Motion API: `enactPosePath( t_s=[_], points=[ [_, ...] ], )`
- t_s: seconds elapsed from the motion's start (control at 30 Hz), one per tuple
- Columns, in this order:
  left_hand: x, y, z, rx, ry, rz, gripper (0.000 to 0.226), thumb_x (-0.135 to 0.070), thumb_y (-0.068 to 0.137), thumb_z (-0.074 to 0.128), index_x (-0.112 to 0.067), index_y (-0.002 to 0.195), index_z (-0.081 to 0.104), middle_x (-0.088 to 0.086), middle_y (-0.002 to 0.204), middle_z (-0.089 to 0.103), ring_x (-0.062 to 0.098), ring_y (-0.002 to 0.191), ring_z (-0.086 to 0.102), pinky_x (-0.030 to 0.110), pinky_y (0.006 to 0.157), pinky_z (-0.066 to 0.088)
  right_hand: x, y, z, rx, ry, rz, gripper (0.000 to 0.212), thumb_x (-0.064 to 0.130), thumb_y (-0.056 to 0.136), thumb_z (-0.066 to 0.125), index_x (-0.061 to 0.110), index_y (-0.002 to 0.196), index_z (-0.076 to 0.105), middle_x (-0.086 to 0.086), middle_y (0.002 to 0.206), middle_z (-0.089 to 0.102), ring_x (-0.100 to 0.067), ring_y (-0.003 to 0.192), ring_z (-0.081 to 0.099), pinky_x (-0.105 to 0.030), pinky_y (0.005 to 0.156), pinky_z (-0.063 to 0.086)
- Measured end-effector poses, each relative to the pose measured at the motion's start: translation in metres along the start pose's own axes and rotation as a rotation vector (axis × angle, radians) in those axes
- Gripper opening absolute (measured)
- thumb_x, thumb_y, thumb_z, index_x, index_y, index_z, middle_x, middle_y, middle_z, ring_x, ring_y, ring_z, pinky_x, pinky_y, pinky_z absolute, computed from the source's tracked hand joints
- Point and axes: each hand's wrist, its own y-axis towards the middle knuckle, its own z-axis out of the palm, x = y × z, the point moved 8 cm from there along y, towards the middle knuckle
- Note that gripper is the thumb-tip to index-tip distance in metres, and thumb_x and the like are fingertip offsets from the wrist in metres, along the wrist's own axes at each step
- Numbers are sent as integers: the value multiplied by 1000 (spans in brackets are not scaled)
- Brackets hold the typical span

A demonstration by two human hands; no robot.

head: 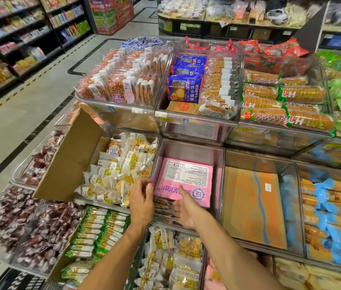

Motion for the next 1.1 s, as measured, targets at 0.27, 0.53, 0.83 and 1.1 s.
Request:
enactPosePath(
  t_s=[0.27, 0.53, 0.83, 1.1],
  points=[
    [1, 1, -1, -2, 1, -24, 26, -45, 105, 42, -25, 106, 58, -7, 98, 62, 16, 95, 60, 47, 80, 52, 7, 8, 25, 85, 69, -32, 81, 79, 92, 47, 11, 134, 61, -22, 113, 76, -36, 102, 76, -48, 90, 62],
    [-7, 1, -1, 92, 92, -4, 38, -50, 105, 40, -21, 115, 62, -7, 104, 60, 15, 97, 53, 40, 85, 46, 6, -13, 8, 19, -39, 18, 68, 62, 104, 47, -2, 126, 53, -27, 113, 65, -33, 97, 68, -39, 67, 56],
    [-87, 52, 12, 494, 520, 303, 45, -41, 104, 51, -15, 141, 57, 8, 134, 64, 24, 123, 56, 43, 108, 45, 84, -93, -36, -439, -407, -578, 33, 38, 105, 59, 14, 126, 64, -4, 116, 71, -20, 97, 69, -44, 97, 58],
    [-192, 42, 24, 508, 799, 664, 65, -55, 89, 36, -21, 136, 64, 9, 136, 65, 33, 125, 58, 53, 114, 38, 95, -224, -72, -1083, -1153, -841, 61, 56, 100, 53, 31, 155, 44, 2, 158, 45, -21, 152, 32, -54, 128, 0]
  ],
)
